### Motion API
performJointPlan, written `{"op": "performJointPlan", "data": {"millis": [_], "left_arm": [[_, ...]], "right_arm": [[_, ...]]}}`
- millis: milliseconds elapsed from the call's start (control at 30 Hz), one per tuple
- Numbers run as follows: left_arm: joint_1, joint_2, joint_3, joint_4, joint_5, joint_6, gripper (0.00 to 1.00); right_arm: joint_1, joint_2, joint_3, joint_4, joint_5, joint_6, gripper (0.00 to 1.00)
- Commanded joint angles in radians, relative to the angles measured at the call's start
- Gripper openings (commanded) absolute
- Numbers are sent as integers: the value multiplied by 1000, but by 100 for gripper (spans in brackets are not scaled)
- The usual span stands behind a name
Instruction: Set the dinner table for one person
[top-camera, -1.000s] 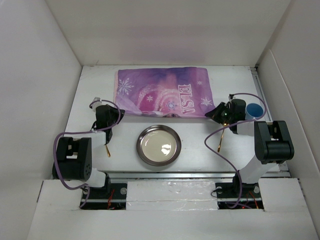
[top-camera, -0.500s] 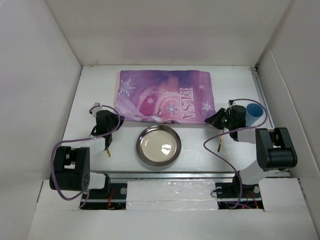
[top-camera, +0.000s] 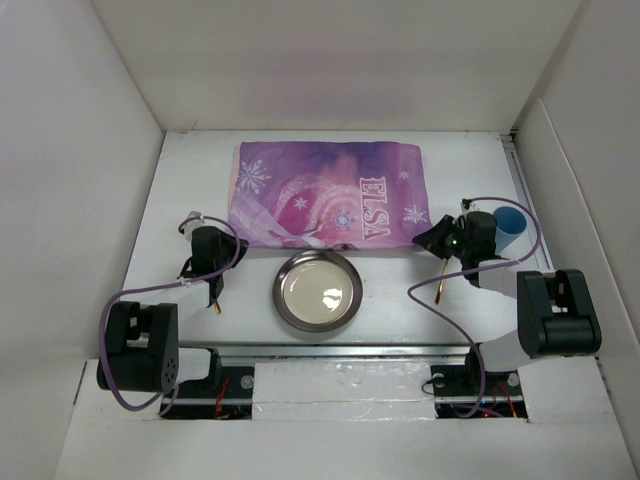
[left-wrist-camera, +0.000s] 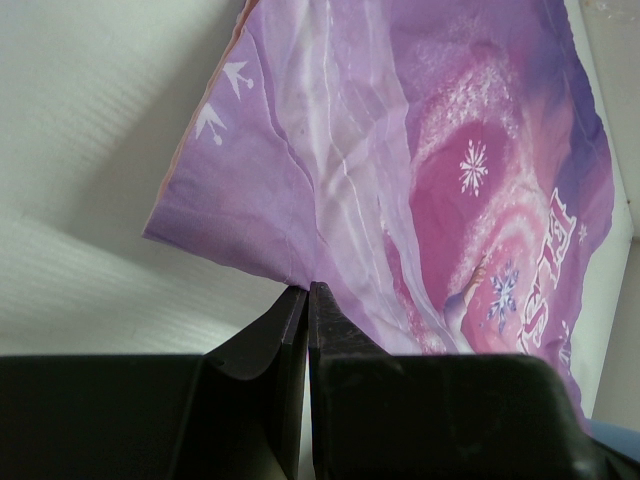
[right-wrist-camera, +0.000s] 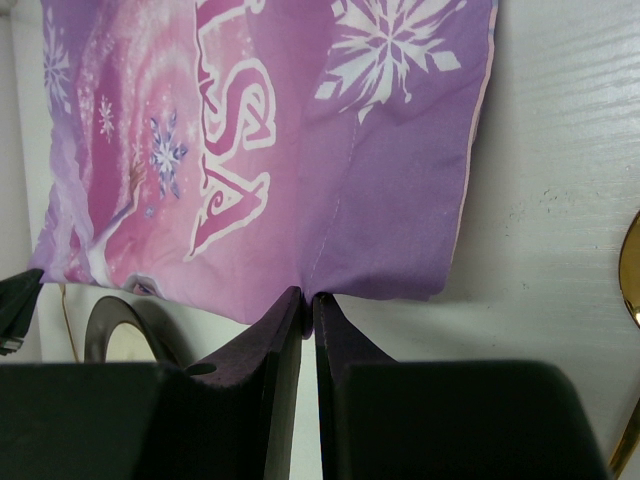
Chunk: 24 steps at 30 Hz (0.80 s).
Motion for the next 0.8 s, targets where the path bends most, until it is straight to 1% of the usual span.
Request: {"op": "performJointPlan", "data": {"millis": [0, 133, 200, 233, 300, 333, 367, 400, 467, 533, 567, 600, 633, 667, 700, 733, 767], "left_arm": [[-1, -44, -38, 22, 15, -2, 0], [-1, -78, -23, -26, 16, 4, 0], [-1, -101, -52, -26, 16, -6, 0], [-1, -116, -60, -27, 16, -6, 0], [-1, -153, -58, -81, -2, 1, 13], [-1, -170, -60, -92, -25, 6, 24], [-1, -211, -64, -101, -63, 7, 31], [-1, -234, -64, -110, -78, 8, 37], [-1, -305, -58, -119, -108, 6, 43], [-1, -360, -57, -115, -117, 6, 44], [-1, -372, -66, -106, -111, 9, 44], [-1, -379, -69, -68, -100, 23, 41], [-1, -379, -74, -52, -68, 33, 37], [-1, -371, -66, -28, -44, 56, 29], [-1, -359, -58, -17, -1, 69, 13], [-20, -335, -54, -5, 45, 76, 4], [-36, -322, -43, 3, 58, 90, 0]], "right_arm": [[4, -46, -12, -8, 28, -31, 16], [4, -67, -12, -43, 52, -38, 16], [4, -92, -12, -57, 69, -35, 16], [4, -101, -9, -83, 92, -35, 19], [4, -128, 3, -118, 114, -40, 25], [4, -159, 5, -149, 147, -43, 28], [13, -179, 5, -163, 161, -44, 37], [13, -194, 3, -173, 167, -47, 41], [13, -248, 8, -221, 166, -52, 45], [35, -312, 3, -258, 169, -67, 45], [35, -341, 3, -275, 174, -72, 45], [45, -371, 0, -287, 175, -81, 45], [67, -398, -13, -289, 154, -86, 34], [85, -459, -23, -284, 143, -92, 23], [108, -481, -33, -281, 132, -101, 12], [162, -500, -47, -267, 102, -107, 0], [191, -513, -53, -253, 85, -113, 0]]}}
